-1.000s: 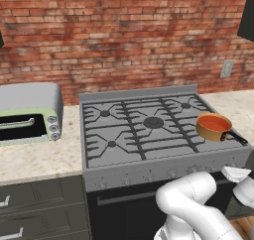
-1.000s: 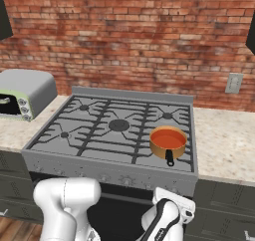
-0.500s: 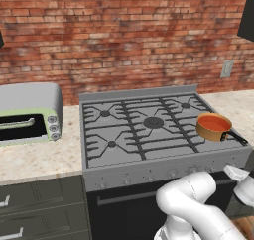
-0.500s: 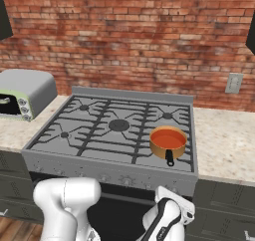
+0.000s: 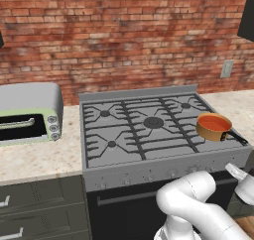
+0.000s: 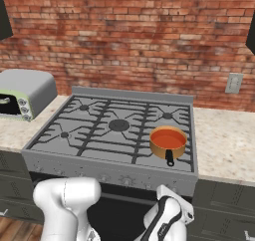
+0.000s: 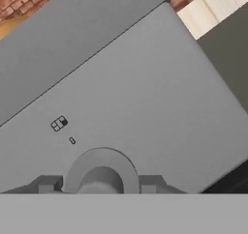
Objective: Wait until the marinara sauce is simmered to a deep red color and then turn off the stove.
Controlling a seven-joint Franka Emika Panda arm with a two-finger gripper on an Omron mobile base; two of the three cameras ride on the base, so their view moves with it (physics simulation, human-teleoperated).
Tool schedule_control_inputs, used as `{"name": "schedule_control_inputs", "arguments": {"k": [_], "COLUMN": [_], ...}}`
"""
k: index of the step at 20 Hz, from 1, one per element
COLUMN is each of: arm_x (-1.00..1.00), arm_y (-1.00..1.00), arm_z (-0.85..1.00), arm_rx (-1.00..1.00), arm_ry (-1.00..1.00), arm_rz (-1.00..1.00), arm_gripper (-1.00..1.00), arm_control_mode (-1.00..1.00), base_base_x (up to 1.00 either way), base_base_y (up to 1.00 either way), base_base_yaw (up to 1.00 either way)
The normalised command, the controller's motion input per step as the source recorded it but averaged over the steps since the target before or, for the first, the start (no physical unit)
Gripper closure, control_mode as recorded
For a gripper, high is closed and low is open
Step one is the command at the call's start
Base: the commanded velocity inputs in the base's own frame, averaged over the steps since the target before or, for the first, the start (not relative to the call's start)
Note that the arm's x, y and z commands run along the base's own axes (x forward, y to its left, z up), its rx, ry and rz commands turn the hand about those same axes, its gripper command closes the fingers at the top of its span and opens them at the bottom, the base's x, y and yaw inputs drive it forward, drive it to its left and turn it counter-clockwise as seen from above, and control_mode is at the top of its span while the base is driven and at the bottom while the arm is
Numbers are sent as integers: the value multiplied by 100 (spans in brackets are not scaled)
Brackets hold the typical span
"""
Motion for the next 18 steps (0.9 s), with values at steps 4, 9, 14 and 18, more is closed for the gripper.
{"name": "schedule_control_inputs", "arguments": {"k": [4,9,14,18], "arm_x": [0,0,0,0], "arm_y": [-8,-10,-18,-14], "arm_z": [0,0,0,0], "arm_rx": [16,16,20,19], "arm_ry": [6,4,0,0], "arm_rz": [0,0,0,0], "arm_gripper": [100,100,100,100], "arm_control_mode": [-100,-100,-100,-100], "base_base_x": [0,0,0,0], "base_base_y": [0,0,0,0], "base_base_yaw": [0,0,0,0]}}
